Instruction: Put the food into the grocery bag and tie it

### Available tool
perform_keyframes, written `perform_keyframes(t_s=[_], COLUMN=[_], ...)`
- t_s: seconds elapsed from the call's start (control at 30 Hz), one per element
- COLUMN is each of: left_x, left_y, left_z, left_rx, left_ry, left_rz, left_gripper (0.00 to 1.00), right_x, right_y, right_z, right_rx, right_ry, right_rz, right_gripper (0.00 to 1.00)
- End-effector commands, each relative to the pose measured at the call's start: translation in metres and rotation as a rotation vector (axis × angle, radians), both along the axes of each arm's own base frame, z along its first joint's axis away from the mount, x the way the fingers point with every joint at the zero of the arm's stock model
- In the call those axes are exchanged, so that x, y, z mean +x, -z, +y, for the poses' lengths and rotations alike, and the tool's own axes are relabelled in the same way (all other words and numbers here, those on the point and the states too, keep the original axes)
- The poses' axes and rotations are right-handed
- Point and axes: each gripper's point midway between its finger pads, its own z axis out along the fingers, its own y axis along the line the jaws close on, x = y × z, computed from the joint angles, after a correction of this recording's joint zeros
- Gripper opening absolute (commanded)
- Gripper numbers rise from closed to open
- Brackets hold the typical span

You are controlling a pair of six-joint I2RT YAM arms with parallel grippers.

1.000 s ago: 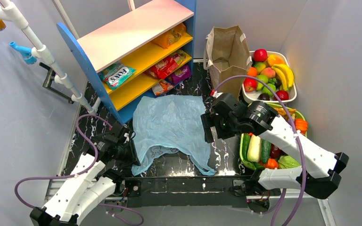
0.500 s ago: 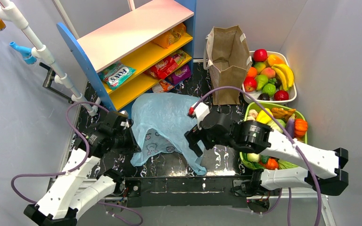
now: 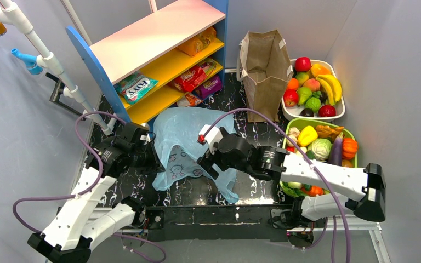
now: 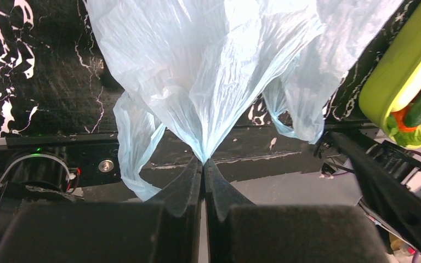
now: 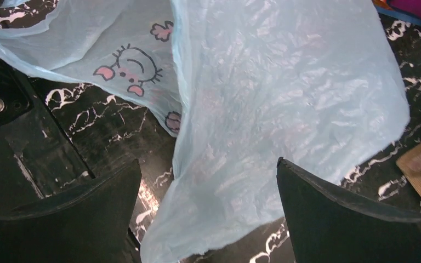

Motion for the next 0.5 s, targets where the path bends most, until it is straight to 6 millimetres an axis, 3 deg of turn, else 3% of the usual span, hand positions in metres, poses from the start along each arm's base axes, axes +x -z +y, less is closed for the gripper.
perform_keyframes(t_s=[0.0, 0.33, 0.47], left_x=[-0.002, 0.0, 0.0], left_y=[-0.02, -0.043, -0.045], left_z=[-0.001, -0.009, -0.011], left_rx=[-0.014, -0.062, -0.071], left_ry=[0.025, 0.049, 0.064], left_rz=[-0.022, -0.055, -0.058], left_gripper=[0.0, 0.0, 0.0], right_x=[0.008, 0.023, 0.028], right_y=[-0.023, -0.002, 0.008], right_z=[0.04, 0.065, 0.076], right_rx=[0.097, 0.062, 0.033], right_ry=[-0.037, 0.0, -0.014], right_rz=[-0.032, -0.025, -0.018], right_gripper=[1.0, 1.0, 0.93])
